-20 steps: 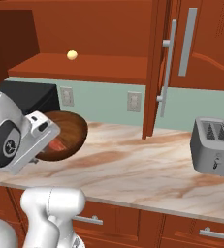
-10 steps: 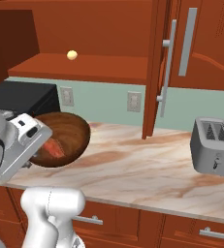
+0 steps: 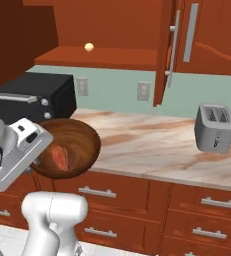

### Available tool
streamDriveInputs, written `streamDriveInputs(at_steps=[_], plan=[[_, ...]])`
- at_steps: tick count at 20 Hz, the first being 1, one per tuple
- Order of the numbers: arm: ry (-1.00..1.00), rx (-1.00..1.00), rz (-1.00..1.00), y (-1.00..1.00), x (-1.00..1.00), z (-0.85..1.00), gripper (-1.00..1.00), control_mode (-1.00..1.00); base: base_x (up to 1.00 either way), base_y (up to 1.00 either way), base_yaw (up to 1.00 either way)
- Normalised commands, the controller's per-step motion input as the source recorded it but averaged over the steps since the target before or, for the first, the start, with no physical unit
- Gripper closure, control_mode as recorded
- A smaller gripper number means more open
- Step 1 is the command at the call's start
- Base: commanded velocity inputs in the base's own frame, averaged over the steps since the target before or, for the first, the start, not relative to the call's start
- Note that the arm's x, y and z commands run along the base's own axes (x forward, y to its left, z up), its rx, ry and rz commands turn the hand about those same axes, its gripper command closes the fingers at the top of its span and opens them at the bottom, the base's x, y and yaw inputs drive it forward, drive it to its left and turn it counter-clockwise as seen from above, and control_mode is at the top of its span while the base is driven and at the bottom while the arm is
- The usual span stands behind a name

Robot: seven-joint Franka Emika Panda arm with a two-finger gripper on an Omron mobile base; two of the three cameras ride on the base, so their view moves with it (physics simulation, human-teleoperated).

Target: Pick the sweet potato from the cabinet and place it in the bowl. Then pick the bowl and place it in the sink. Then turn on the sink facuet.

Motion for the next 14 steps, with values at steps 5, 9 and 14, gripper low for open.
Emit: streamDriveInputs(at_steps=[5, 9, 14], plan=[[0.00, 0.00, 0.00, 0.00, 0.00, 0.00, 1.00, 1.00, -0.63, 0.16, 0.28], [0.00, 0.00, 0.00, 0.00, 0.00, 0.00, 1.00, 1.00, -0.39, 0.10, 0.68], [0.00, 0.00, 0.00, 0.00, 0.00, 0.00, 1.00, 1.00, -0.52, 0.15, 0.90]])
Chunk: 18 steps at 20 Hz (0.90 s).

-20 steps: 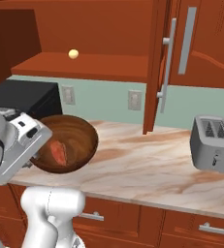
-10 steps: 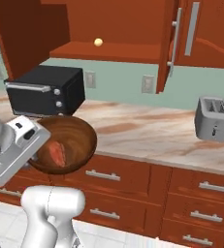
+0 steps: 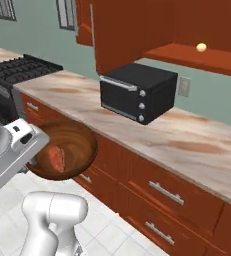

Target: Pick the sweet potato from the cabinet and place it in the bowl. Then pick the bowl and place it in the sink. Then turn on the sink facuet.

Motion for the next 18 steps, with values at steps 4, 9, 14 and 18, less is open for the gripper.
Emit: streamDriveInputs(at_steps=[4, 9, 14, 18], plan=[[0.00, 0.00, 0.00, 0.00, 0.00, 0.00, 1.00, 1.00, -0.33, 0.12, 0.95], [0.00, 0.00, 0.00, 0.00, 0.00, 0.00, 1.00, 1.00, -0.06, 0.06, 0.89], [0.00, 0.00, 0.00, 0.00, 0.00, 0.00, 1.00, 1.00, 0.43, 0.00, 0.74], [0.00, 0.00, 0.00, 0.00, 0.00, 0.00, 1.00, 1.00, 0.95, -0.12, 0.59]])
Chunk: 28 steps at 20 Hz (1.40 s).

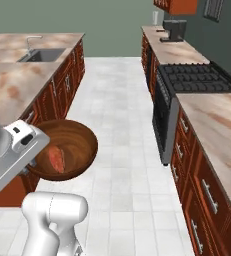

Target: Pick the sweet potato from the cabinet and place it in the bowl. Then pick the bowl and place it in the sink. Then turn on the sink facuet.

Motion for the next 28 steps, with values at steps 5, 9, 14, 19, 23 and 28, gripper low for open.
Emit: streamDriveInputs(at_steps=[5, 9, 14, 19, 23, 28], plan=[[0.00, 0.00, 0.00, 0.00, 0.00, 0.00, 1.00, 1.00, 1.00, -0.42, 0.37], [0.00, 0.00, 0.00, 0.00, 0.00, 0.00, 1.00, 1.00, 1.00, -0.46, 0.23], [0.00, 0.00, 0.00, 0.00, 0.00, 0.00, 1.00, 1.00, 1.00, -0.34, 0.15], [0.00, 0.00, 0.00, 0.00, 0.00, 0.00, 1.00, 1.00, 1.00, -0.23, 0.07], [0.00, 0.00, 0.00, 0.00, 0.00, 0.00, 1.00, 1.00, 1.00, -0.03, 0.03], [0.00, 0.00, 0.00, 0.00, 0.00, 0.00, 1.00, 1.00, 1.00, -0.03, 0.01]])
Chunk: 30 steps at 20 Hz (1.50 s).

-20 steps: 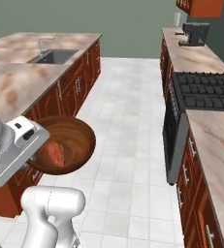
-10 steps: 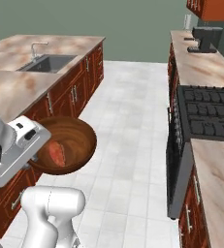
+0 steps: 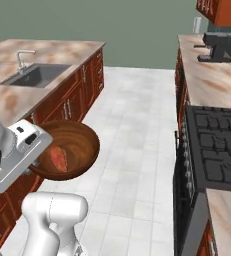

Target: Pick the sweet potato from the cabinet and place it in the bowl. Then pick the bowl and place it in the sink. Then turn on the sink facuet.

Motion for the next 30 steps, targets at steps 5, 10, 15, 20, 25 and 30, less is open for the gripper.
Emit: streamDriveInputs(at_steps=[5, 10, 15, 20, 25, 30], plan=[[0.00, 0.00, 0.00, 0.00, 0.00, 0.00, 1.00, 1.00, 1.00, -0.09, 0.00], [0.00, 0.00, 0.00, 0.00, 0.00, 0.00, 1.00, 1.00, 1.00, -0.10, 0.00], [0.00, 0.00, 0.00, 0.00, 0.00, 0.00, 1.00, 1.00, 1.00, -0.04, 0.00], [0.00, 0.00, 0.00, 0.00, 0.00, 0.00, 1.00, 1.00, 1.00, 0.00, 0.00], [0.00, 0.00, 0.00, 0.00, 0.00, 0.00, 1.00, 1.00, 1.00, 0.00, 0.03], [0.00, 0.00, 0.00, 0.00, 0.00, 0.00, 1.00, 1.00, 1.00, -0.05, 0.16]])
